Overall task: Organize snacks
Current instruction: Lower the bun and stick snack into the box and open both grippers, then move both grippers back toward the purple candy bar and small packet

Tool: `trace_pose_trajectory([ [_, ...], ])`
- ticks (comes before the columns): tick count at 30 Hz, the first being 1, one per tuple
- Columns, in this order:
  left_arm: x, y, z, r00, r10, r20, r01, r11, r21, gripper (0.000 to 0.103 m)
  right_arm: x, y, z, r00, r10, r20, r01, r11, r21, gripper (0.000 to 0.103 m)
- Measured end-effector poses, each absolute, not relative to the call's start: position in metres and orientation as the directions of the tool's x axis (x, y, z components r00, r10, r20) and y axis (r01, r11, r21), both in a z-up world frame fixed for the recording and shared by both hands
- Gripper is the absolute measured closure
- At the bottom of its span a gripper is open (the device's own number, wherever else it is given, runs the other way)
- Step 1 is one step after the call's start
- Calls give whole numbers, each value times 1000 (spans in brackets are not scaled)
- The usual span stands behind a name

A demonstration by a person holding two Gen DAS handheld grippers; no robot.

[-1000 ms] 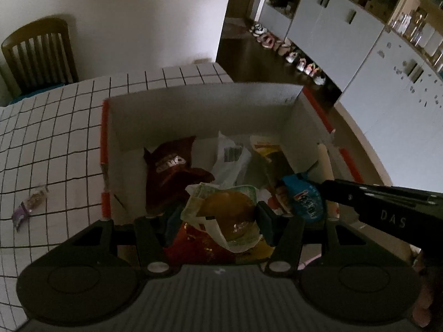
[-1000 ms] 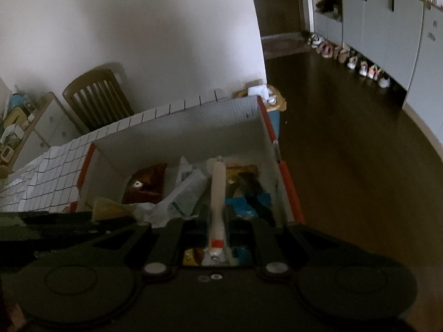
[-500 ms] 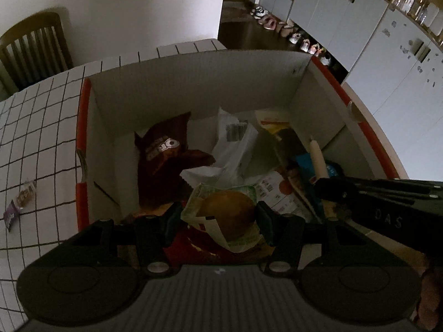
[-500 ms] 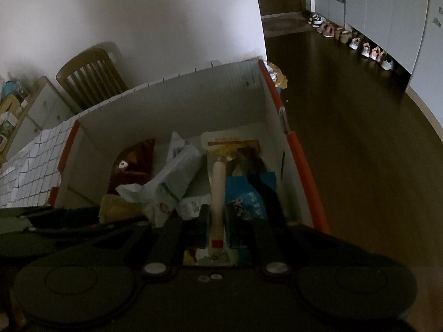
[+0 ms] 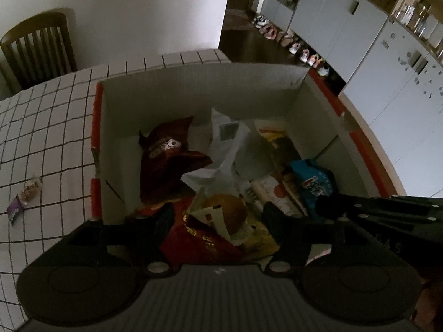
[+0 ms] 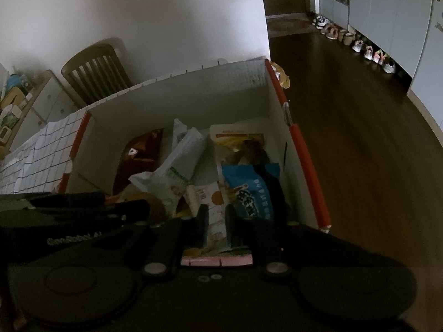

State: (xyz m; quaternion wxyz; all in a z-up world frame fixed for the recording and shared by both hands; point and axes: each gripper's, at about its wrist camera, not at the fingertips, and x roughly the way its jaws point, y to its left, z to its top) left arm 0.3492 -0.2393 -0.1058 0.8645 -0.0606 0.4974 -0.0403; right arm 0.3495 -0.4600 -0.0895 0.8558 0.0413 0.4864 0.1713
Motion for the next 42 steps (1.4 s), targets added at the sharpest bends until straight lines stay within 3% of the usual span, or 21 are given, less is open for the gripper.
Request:
trace_pose_trajectory([
  [19,294,-210,-51,604,-176,-777,55,982,-180,32,301,-440,-34,538,343,-770,-329,927,183,82],
  [26,270,-184,-31,647,-176,-742,53,981,-186,25,279,-421,-16,555,364,-748,-371,913,169,75],
  [32,251,-159,-18,671,-178,-720,59,980,-188,23,265,-404,-5,566,378,-733,-378,909,178,61],
  [37,236,-132,-11,690,-179,-702,62,980,-188,21,252,-388,2,576,390,-718,-392,903,176,35],
  [42,229,-101,-8,692,-179,-699,49,978,-203,21,244,-371,5,579,403,-709,-399,898,184,20],
])
